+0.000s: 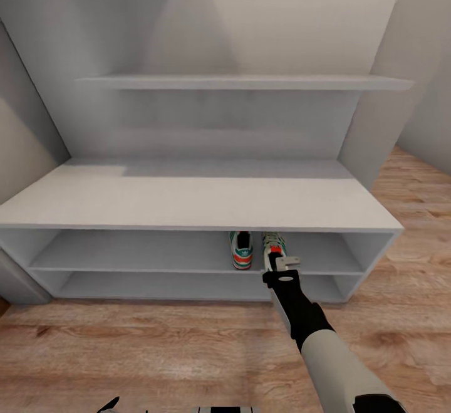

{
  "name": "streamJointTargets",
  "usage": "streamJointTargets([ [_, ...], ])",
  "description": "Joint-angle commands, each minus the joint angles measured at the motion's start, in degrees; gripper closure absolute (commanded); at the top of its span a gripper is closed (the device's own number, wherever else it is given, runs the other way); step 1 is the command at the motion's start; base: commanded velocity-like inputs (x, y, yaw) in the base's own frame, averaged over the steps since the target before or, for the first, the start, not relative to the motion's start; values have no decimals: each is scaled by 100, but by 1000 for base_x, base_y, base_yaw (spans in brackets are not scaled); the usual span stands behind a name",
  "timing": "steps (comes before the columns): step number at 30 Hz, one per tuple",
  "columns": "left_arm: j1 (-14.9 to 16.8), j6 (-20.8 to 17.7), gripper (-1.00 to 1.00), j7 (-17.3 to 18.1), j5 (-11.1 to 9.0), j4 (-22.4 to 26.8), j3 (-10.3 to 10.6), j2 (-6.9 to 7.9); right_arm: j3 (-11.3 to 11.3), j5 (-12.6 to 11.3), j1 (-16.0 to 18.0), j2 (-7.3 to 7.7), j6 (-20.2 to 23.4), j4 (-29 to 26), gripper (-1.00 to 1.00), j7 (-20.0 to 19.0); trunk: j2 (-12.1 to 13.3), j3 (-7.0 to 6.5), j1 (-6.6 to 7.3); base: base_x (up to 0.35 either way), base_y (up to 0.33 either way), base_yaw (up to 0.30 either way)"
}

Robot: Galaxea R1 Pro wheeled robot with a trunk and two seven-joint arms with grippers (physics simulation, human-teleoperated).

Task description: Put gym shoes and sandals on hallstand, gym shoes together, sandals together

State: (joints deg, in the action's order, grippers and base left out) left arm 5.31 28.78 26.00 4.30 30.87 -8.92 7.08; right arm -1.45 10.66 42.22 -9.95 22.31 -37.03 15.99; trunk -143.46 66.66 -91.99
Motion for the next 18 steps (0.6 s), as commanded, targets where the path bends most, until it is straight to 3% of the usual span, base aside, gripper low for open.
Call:
streamJointTargets([
  [1,5,23,-100,36,45,-3,-40,-5,-10,68,-3,-5,28,0,100,-15,2,5,-7,293,0,0],
  [18,5,16,-100,36,45,-3,-40,-5,-18,68,-3,-5,28,-22,100,-11,2,5,-7,139,0,0],
])
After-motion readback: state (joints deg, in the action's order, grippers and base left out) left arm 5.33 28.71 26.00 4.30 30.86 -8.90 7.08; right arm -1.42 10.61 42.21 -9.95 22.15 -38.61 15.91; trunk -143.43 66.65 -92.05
